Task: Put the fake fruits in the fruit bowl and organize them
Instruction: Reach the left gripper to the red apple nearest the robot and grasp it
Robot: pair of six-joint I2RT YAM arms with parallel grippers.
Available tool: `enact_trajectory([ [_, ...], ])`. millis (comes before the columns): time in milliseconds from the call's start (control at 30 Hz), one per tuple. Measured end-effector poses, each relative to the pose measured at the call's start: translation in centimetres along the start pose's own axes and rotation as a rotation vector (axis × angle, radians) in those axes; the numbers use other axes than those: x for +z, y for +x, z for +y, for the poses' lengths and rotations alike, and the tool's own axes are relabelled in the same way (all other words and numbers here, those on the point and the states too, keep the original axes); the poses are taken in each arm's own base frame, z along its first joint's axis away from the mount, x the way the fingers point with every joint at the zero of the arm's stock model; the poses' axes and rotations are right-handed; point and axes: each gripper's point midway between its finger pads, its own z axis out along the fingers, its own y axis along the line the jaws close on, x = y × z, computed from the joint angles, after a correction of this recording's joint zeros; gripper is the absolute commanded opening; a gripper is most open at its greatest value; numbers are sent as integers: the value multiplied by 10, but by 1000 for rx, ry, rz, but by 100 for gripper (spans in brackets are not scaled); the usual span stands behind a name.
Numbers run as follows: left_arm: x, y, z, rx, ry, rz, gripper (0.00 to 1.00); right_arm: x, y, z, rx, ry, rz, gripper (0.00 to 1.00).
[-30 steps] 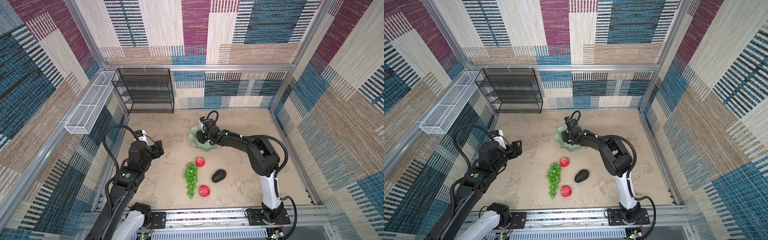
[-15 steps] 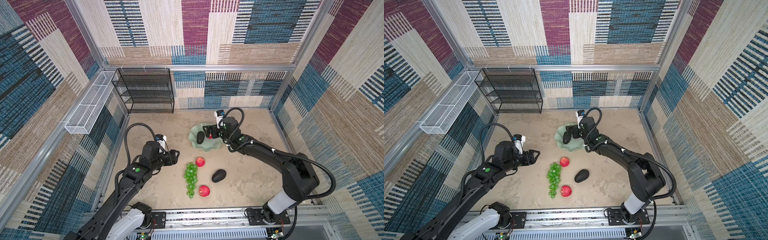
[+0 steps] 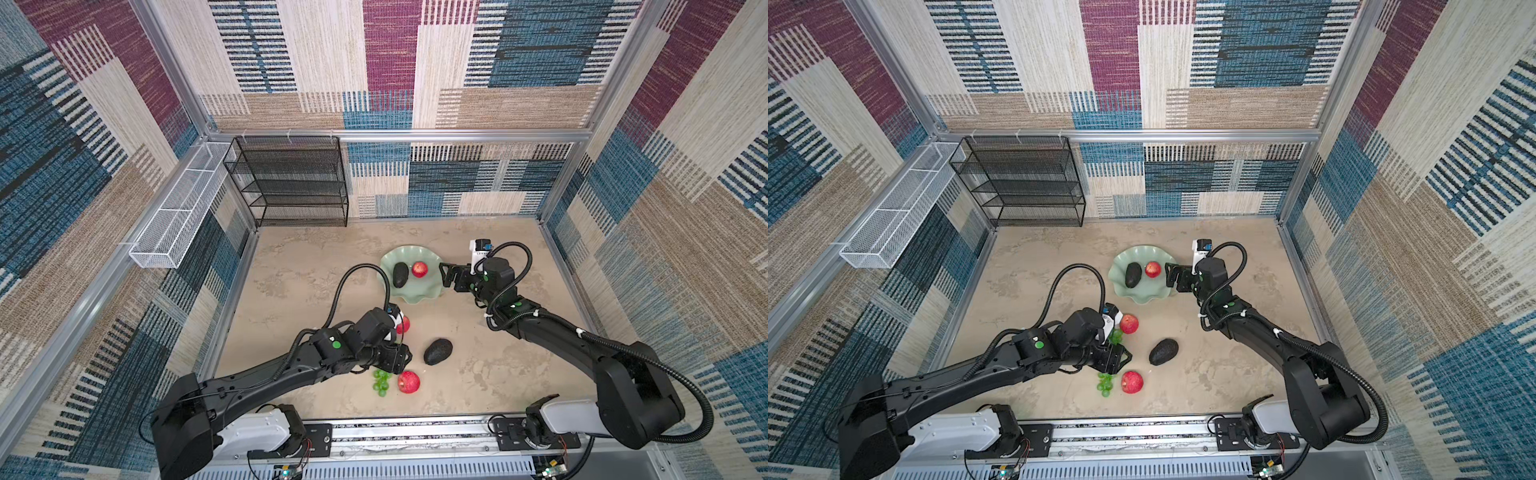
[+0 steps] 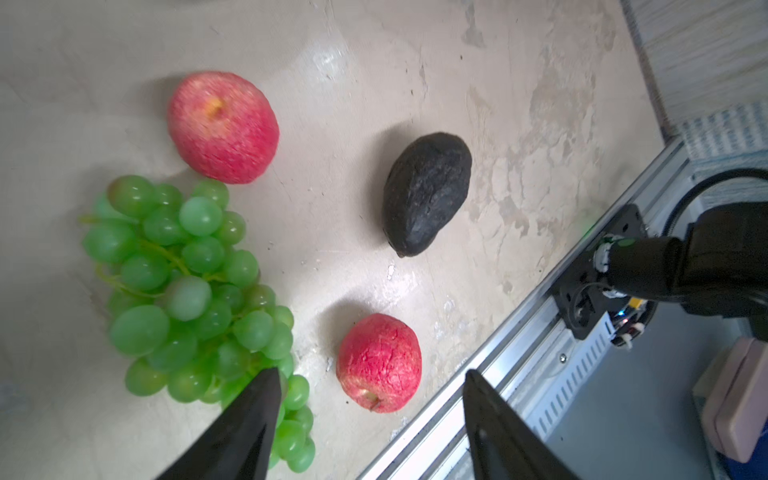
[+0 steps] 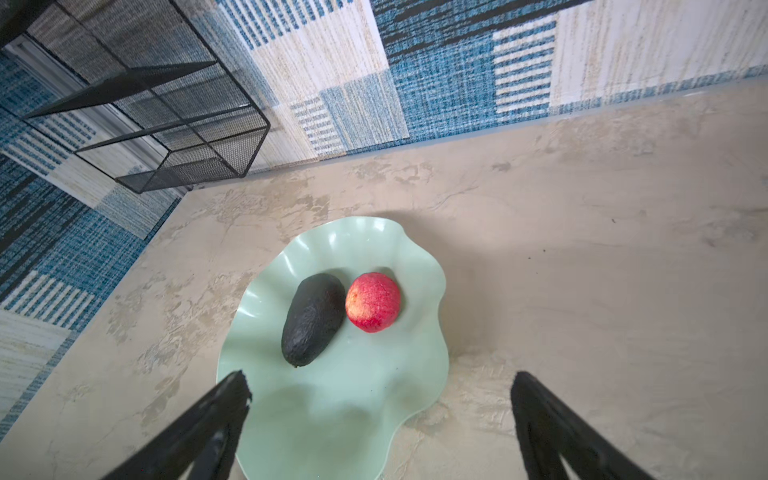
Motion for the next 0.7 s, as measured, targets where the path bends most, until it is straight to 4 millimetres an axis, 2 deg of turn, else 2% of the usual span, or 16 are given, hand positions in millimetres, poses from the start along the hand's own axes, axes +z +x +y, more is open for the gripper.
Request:
enact_trajectory([
  [167, 16, 14, -10, 31, -24, 60, 74, -4, 1, -2, 6, -4, -4, 100],
  [533, 47, 53, -6, 21, -82, 232, 74, -17, 6, -9, 20, 8, -18, 100],
  [700, 57, 61, -2, 20, -106, 270, 72, -20, 7, -11, 21, 15, -23, 100],
])
